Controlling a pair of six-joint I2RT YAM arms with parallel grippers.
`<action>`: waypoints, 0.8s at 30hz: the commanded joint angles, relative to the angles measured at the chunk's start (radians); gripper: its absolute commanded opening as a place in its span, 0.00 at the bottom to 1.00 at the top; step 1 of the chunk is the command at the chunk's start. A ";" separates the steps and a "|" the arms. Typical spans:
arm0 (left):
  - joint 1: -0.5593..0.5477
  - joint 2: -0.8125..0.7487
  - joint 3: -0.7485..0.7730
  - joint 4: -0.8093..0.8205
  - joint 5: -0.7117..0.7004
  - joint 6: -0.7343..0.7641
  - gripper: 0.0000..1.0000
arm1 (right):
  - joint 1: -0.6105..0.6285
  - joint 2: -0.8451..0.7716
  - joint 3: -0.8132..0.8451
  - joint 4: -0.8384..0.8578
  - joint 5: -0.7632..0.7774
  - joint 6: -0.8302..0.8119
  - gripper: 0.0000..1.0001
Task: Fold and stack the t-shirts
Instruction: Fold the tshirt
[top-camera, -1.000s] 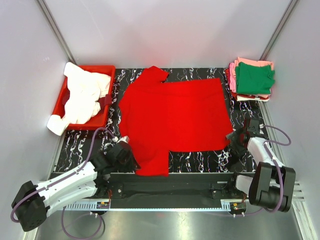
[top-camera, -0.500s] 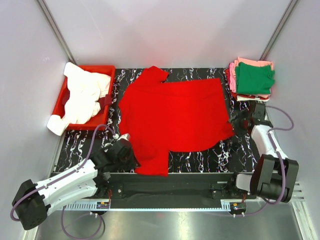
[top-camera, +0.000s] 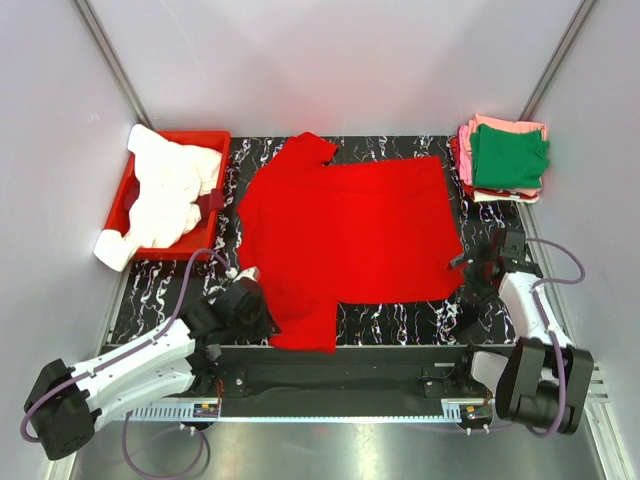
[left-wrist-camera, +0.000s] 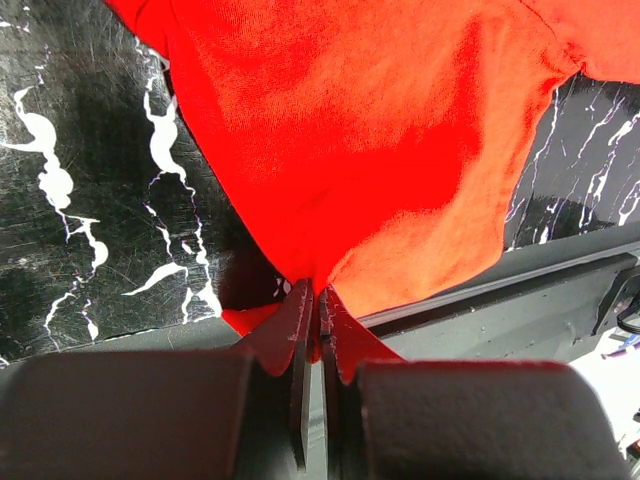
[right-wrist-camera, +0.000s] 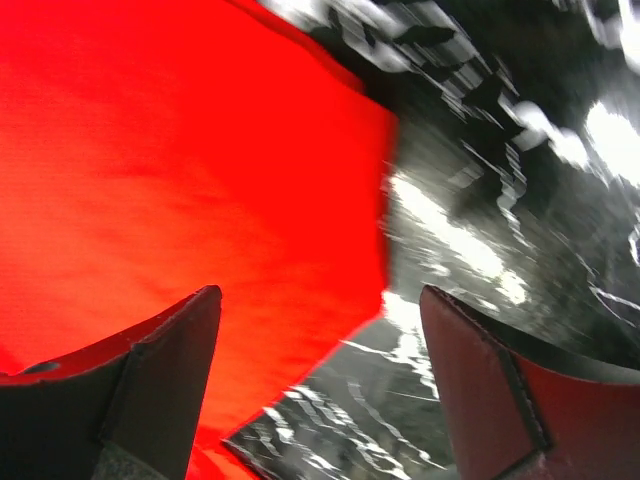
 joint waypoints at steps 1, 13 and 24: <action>-0.004 -0.015 0.006 0.040 -0.031 0.012 0.06 | -0.003 0.064 -0.037 0.061 -0.013 0.034 0.85; -0.002 0.005 -0.004 0.060 -0.027 0.021 0.06 | -0.003 0.380 0.050 0.258 -0.027 0.005 0.24; -0.002 0.071 0.007 0.093 -0.030 0.041 0.06 | 0.161 0.489 0.370 0.075 0.007 -0.016 0.32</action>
